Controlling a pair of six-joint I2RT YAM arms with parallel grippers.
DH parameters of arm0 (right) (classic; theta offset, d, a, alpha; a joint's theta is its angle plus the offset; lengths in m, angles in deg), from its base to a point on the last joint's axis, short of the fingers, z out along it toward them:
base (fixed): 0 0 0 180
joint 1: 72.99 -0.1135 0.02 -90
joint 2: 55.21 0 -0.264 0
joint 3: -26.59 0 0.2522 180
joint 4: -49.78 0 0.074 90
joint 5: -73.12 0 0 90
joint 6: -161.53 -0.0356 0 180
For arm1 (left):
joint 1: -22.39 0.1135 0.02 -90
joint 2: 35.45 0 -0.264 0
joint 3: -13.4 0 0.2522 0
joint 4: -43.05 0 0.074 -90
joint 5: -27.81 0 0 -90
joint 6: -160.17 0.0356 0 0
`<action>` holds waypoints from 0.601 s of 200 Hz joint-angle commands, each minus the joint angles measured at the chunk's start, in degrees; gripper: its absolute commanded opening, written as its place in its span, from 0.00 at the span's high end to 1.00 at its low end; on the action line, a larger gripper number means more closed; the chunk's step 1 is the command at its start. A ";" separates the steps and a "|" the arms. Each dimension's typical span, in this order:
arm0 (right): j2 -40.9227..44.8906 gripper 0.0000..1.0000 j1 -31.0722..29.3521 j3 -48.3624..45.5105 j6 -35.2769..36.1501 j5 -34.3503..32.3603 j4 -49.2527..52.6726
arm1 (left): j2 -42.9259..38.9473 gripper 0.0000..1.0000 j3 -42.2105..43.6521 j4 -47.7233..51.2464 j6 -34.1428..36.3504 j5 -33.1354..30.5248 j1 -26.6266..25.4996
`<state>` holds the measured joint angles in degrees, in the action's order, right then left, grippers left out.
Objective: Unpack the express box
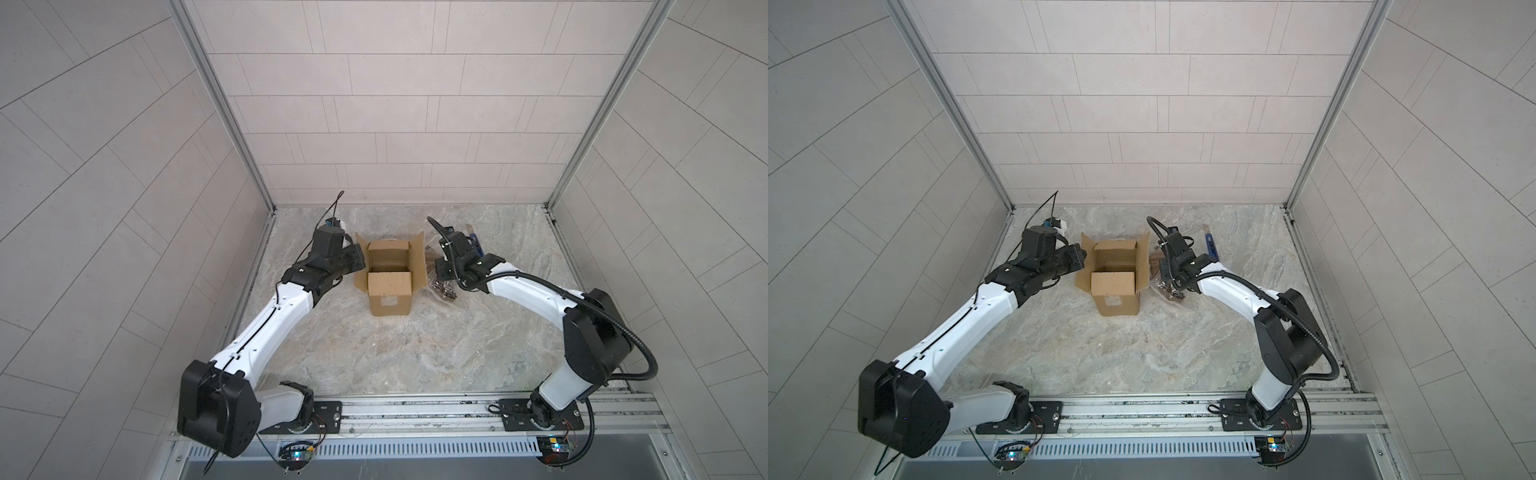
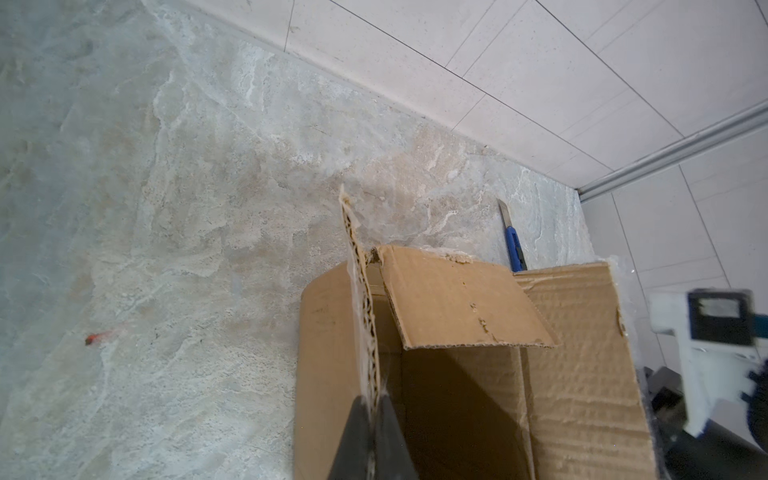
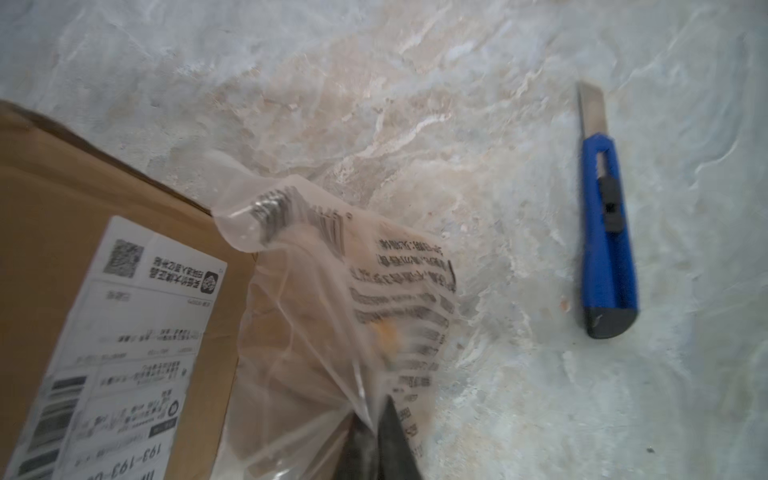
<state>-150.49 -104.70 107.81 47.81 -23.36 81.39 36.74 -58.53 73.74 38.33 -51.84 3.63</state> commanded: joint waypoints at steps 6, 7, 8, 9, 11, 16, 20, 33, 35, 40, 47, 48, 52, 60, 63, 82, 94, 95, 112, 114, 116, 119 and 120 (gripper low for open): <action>2.54 0.58 0.41 3.07 0.37 -1.81 -0.54 | -1.30 0.39 -1.50 -2.11 1.94 1.09 0.11; 2.68 0.57 0.45 3.09 0.36 -1.84 -0.54 | -1.37 0.38 -1.50 -2.14 1.99 1.00 0.16; 2.80 0.56 0.52 3.10 0.35 -1.85 -0.53 | -1.44 0.37 -1.50 -2.15 2.06 0.99 0.15; 2.94 0.55 0.56 3.11 0.35 -1.86 -0.53 | -1.52 0.35 -1.50 -2.16 2.14 0.95 0.14; 3.27 0.53 0.63 3.20 0.35 -1.98 -0.53 | -1.72 0.33 -1.51 -2.16 2.24 0.91 0.09; 4.14 0.48 0.95 3.23 0.24 -2.28 -0.42 | -2.13 0.28 -1.57 -2.20 2.60 0.66 0.11; 4.92 0.44 1.32 3.06 0.18 -2.44 -0.36 | -2.48 0.23 -1.67 -2.16 2.84 0.50 0.09; 8.28 0.34 2.74 1.96 -0.32 -3.17 -0.18 | -3.65 0.02 -2.03 -1.90 3.69 -0.09 0.11; 9.00 0.32 2.93 1.60 -0.43 -3.36 -0.18 | -3.90 0.01 -2.10 -1.92 3.79 -0.18 0.13; 10.69 0.29 3.42 0.68 -0.55 -4.12 -0.38 | -4.55 0.00 -2.12 -1.93 4.04 -0.36 0.13; 13.33 0.25 4.10 -0.97 -0.34 -5.58 -0.51 | -5.63 0.00 -2.04 -2.13 4.52 -0.71 0.13; 13.70 0.24 4.19 -1.21 -0.26 -6.01 -0.56 | -5.82 0.00 -1.99 -2.15 4.56 -0.78 0.08; 15.24 0.21 4.40 -2.35 0.12 -7.54 -0.70 | -6.54 0.00 -1.90 -2.36 4.91 -0.93 0.08; 18.60 0.16 4.64 -5.21 1.74 -11.08 -1.41 | -8.24 0.00 -1.61 -2.81 5.47 -1.43 0.11; 19.94 0.15 4.63 -6.34 2.51 -12.72 -1.87 | -8.97 0.00 -1.41 -2.97 5.74 -1.67 0.13; 28.67 0.08 5.13 -16.25 6.63 -22.94 -6.64 | -15.47 0.00 1.56 -6.25 7.60 -4.12 0.13; 34.42 0.00 5.97 -23.49 9.68 -26.65 -11.78 | -20.62 0.00 4.76 -8.82 8.93 -8.10 0.10; 34.88 0.00 6.01 -24.21 10.11 -26.92 -12.31 | -21.18 0.00 5.06 -9.18 9.09 -8.39 0.12; 41.52 0.00 6.72 -35.72 15.83 -30.86 -22.27 | -29.40 0.00 12.34 -14.74 11.42 -16.01 0.13; 42.12 0.00 6.85 -36.74 16.50 -31.29 -23.57 | -30.22 0.00 13.54 -15.44 11.85 -17.02 0.09; 42.60 0.00 6.90 -37.85 17.09 -31.61 -24.57 | -31.26 0.00 14.47 -16.27 12.16 -17.79 0.12; 43.18 0.01 7.06 -39.62 17.74 -32.33 -26.51 | -32.61 0.00 16.19 -17.54 12.89 -19.22 0.05; 43.35 0.00 7.08 -40.14 17.92 -32.52 -27.01 | -33.11 0.00 16.70 -17.94 13.04 -19.62 0.05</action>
<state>-111.56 -98.51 79.28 56.66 -45.61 67.16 12.23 -51.05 64.45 45.98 -59.67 3.63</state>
